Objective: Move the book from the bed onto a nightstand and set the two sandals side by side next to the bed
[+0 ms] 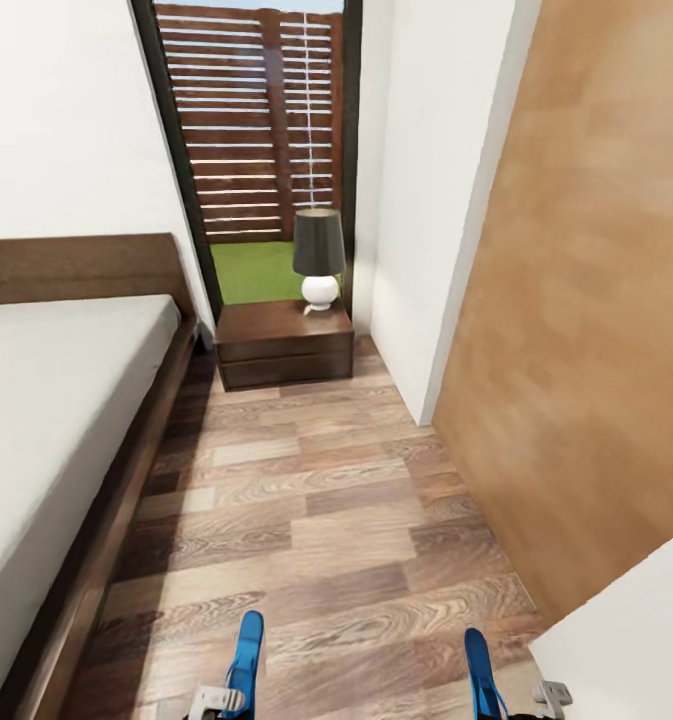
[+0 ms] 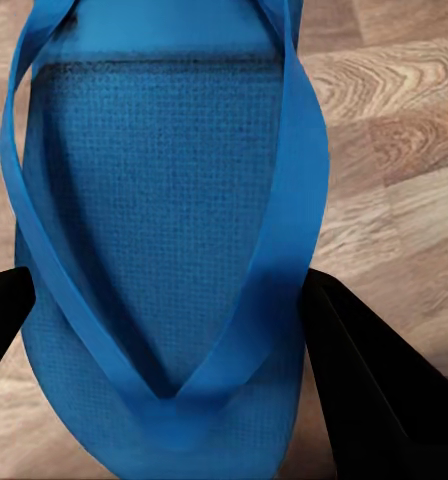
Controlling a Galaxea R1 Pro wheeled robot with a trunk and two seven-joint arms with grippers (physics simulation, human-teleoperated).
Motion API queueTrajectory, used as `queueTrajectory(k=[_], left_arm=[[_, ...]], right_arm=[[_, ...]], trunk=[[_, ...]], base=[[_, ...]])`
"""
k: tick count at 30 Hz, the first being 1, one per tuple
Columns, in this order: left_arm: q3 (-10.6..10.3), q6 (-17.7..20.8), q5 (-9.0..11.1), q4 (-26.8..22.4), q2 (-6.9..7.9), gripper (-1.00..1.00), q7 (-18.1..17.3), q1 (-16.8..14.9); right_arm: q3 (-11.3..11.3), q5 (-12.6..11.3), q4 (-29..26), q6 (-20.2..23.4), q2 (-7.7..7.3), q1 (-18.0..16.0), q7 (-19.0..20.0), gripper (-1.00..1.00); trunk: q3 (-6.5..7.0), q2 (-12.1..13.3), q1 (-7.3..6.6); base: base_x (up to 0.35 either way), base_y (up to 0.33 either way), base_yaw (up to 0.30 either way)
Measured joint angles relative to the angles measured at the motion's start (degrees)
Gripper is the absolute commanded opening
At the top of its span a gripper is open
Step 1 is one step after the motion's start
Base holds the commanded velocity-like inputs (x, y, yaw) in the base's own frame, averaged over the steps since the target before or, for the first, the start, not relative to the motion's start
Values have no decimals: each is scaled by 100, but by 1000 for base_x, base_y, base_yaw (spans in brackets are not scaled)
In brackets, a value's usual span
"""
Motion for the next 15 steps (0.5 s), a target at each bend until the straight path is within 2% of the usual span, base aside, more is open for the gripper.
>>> queueTrajectory(k=[15], left_arm=[[-24, 0, 4, 2, -1, -100, -1, -1]], right_arm=[[0, 0, -2, 0, -1, 2, 1, -100]], trunk=[[0, 0, 0]], base=[[331, 0, 13]])
